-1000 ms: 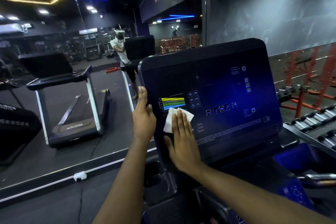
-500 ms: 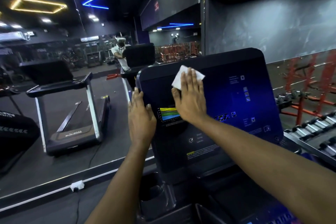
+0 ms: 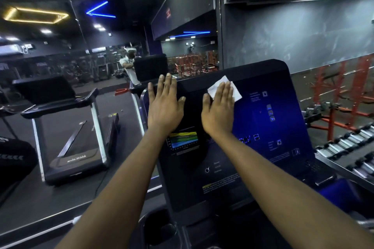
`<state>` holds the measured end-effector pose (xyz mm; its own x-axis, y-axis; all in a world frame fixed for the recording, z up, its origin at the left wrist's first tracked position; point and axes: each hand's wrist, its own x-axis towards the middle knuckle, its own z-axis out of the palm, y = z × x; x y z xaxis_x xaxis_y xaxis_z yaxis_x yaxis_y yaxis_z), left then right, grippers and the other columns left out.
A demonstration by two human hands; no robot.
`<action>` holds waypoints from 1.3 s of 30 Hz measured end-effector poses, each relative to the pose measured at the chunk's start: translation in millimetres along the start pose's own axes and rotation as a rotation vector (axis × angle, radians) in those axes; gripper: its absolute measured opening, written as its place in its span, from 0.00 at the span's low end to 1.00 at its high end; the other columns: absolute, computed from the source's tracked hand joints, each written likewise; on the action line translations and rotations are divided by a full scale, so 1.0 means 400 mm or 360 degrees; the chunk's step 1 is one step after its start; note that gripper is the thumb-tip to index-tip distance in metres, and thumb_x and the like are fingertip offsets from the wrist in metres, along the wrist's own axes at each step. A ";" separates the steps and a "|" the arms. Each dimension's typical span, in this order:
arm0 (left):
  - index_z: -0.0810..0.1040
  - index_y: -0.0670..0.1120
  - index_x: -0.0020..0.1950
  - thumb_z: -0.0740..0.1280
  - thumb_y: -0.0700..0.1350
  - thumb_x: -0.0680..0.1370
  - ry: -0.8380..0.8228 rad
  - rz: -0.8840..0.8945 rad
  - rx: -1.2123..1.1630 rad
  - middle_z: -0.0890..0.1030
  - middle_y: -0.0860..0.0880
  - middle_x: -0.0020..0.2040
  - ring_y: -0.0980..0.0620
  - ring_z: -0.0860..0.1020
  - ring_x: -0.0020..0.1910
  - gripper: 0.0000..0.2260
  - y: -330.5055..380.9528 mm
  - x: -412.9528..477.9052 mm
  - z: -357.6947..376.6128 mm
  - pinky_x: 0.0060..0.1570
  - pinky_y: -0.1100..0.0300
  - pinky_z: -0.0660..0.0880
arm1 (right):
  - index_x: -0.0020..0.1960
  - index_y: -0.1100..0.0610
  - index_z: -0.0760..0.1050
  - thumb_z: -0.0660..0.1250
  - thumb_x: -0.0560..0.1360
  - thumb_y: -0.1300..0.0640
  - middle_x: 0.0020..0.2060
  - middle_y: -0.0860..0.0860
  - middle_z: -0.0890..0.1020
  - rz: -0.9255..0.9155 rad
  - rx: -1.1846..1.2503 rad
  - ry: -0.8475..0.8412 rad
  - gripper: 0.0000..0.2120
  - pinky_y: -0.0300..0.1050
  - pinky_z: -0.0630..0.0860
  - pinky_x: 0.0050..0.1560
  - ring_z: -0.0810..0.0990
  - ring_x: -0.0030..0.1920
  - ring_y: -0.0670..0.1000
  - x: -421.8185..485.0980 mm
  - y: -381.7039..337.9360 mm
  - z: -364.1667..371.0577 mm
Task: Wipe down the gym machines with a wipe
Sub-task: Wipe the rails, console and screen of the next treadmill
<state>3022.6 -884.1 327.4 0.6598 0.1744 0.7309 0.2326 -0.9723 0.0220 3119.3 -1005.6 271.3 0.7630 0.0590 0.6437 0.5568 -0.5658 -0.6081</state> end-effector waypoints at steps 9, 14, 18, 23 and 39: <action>0.54 0.44 0.82 0.58 0.54 0.83 -0.0013 0.0076 0.0086 0.61 0.43 0.79 0.42 0.53 0.80 0.30 0.028 0.022 0.030 0.78 0.38 0.39 | 0.82 0.60 0.44 0.46 0.84 0.39 0.82 0.57 0.46 -0.0242 -0.0181 -0.0016 0.35 0.55 0.51 0.81 0.43 0.82 0.54 -0.084 0.124 -0.010; 0.56 0.42 0.81 0.57 0.56 0.83 0.0054 -0.0001 0.0091 0.62 0.41 0.78 0.40 0.54 0.80 0.30 0.051 0.021 0.048 0.78 0.39 0.38 | 0.81 0.65 0.46 0.48 0.84 0.39 0.81 0.60 0.48 -0.0022 -0.0031 0.0071 0.37 0.57 0.53 0.80 0.45 0.82 0.57 -0.136 0.067 0.016; 0.57 0.42 0.80 0.56 0.57 0.83 0.0104 -0.0076 0.0115 0.62 0.42 0.78 0.40 0.54 0.80 0.30 0.068 0.019 0.062 0.78 0.40 0.38 | 0.82 0.60 0.42 0.52 0.84 0.41 0.82 0.54 0.44 -0.0508 -0.0063 -0.0261 0.36 0.50 0.45 0.81 0.41 0.82 0.51 -0.345 0.111 0.011; 0.54 0.42 0.82 0.54 0.59 0.84 0.0124 -0.0043 0.0170 0.59 0.42 0.80 0.41 0.51 0.81 0.31 0.061 0.012 0.069 0.79 0.41 0.37 | 0.82 0.61 0.39 0.43 0.83 0.36 0.82 0.57 0.42 0.0126 -0.0223 0.0002 0.38 0.56 0.49 0.81 0.39 0.82 0.54 -0.210 0.194 -0.001; 0.48 0.41 0.82 0.50 0.61 0.84 0.0117 -0.0114 0.0293 0.55 0.40 0.81 0.39 0.48 0.81 0.34 0.083 0.002 0.087 0.78 0.37 0.41 | 0.80 0.63 0.36 0.37 0.79 0.32 0.81 0.61 0.42 0.0597 -0.0120 -0.0085 0.42 0.52 0.43 0.81 0.38 0.81 0.56 -0.316 0.221 0.007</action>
<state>3055.6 -910.8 304.8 0.5848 0.2236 0.7798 0.4079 -0.9119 -0.0444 3073.1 -1060.9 134.8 0.9261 -0.1220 0.3569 0.2116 -0.6152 -0.7594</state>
